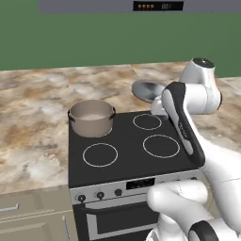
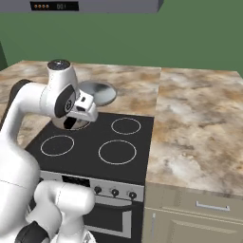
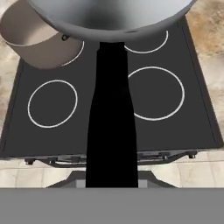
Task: Move the pot and pan from the stove into the sink.
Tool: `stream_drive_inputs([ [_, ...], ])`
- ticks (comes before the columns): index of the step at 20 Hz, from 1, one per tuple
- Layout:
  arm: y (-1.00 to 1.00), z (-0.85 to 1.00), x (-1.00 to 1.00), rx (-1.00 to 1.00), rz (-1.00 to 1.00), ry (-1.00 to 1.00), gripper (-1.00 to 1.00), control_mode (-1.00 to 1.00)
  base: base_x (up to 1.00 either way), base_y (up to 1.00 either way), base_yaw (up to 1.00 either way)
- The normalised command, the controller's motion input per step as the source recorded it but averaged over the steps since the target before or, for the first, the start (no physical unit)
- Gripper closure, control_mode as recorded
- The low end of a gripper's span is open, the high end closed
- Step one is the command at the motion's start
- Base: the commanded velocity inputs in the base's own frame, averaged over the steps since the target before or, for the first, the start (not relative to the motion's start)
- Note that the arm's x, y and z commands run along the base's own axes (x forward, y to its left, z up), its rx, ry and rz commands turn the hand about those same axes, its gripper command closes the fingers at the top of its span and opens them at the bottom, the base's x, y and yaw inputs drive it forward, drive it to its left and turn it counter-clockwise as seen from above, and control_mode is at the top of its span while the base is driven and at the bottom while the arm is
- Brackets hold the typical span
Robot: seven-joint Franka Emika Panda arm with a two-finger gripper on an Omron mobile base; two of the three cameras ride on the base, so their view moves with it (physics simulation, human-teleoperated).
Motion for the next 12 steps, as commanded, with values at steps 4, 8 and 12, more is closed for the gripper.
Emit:
stream_drive_inputs([
  [4, 0.01, 0.07, -0.57, -0.06, 0.17, -0.24, 1.0, -1.0, 0.0, 0.0, 0.0],
  [8, 0.0, -0.09, -0.41, -0.09, 0.16, -0.4, 1.0, -1.0, 0.0, 0.0, 0.0],
  [12, -0.03, -0.13, -0.18, -0.04, 0.07, -0.17, 1.0, -1.0, 0.0, 0.0, 0.0],
])
